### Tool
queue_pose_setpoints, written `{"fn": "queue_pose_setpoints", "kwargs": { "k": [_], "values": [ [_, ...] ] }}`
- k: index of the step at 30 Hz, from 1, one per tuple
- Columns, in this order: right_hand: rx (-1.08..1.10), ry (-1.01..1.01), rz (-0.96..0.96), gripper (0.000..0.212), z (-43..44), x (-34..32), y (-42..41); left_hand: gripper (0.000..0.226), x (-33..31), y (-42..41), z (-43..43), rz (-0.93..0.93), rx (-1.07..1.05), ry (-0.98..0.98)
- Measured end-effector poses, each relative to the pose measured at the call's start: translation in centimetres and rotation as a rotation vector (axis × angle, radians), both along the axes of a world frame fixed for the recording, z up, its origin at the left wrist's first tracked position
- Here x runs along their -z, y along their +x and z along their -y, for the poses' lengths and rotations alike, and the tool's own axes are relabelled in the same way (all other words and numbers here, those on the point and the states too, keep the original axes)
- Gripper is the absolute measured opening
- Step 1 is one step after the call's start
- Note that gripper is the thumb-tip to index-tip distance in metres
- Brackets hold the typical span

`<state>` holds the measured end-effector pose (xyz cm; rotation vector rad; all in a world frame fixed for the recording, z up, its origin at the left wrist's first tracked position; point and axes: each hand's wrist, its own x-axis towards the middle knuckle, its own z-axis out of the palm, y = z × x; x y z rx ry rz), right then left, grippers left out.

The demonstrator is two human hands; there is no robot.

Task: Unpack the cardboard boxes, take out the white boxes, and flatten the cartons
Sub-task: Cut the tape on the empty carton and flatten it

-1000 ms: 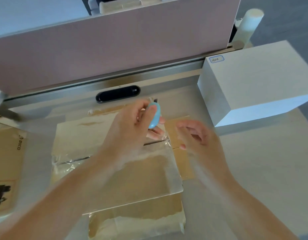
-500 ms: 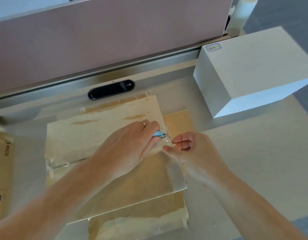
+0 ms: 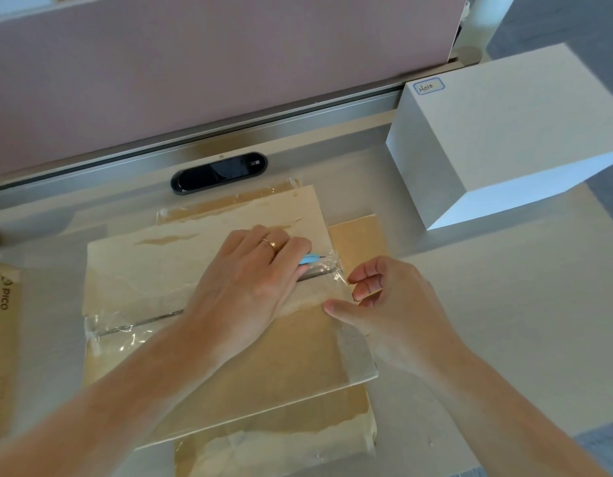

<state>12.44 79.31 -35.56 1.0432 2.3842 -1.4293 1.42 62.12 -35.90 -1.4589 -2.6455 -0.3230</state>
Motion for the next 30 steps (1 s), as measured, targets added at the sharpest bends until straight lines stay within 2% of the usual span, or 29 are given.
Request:
{"fn": "queue_pose_setpoints", "kwargs": {
  "k": [9, 16, 22, 30],
  "values": [
    [0.142, -0.323, -0.046, 0.029, -0.3, 0.9, -0.4, 0.027, 1.7, 0.4, 0.0, 0.151, -0.041, 0.141],
    [0.149, -0.291, -0.108, 0.022, -0.1, 0.6, -0.3, 0.028, 2.0, 0.5, -0.4, 0.189, -0.072, 0.183],
    [0.143, -0.297, -0.067, 0.029, -0.4, 0.3, -0.3, 0.023, 2.1, 0.8, -0.7, 0.190, -0.081, 0.224],
    [0.141, -0.359, -0.064, 0.012, -1.0, 0.5, -0.3, 0.017, 1.9, 1.1, -1.0, 0.152, -0.084, 0.216]
  ]
}}
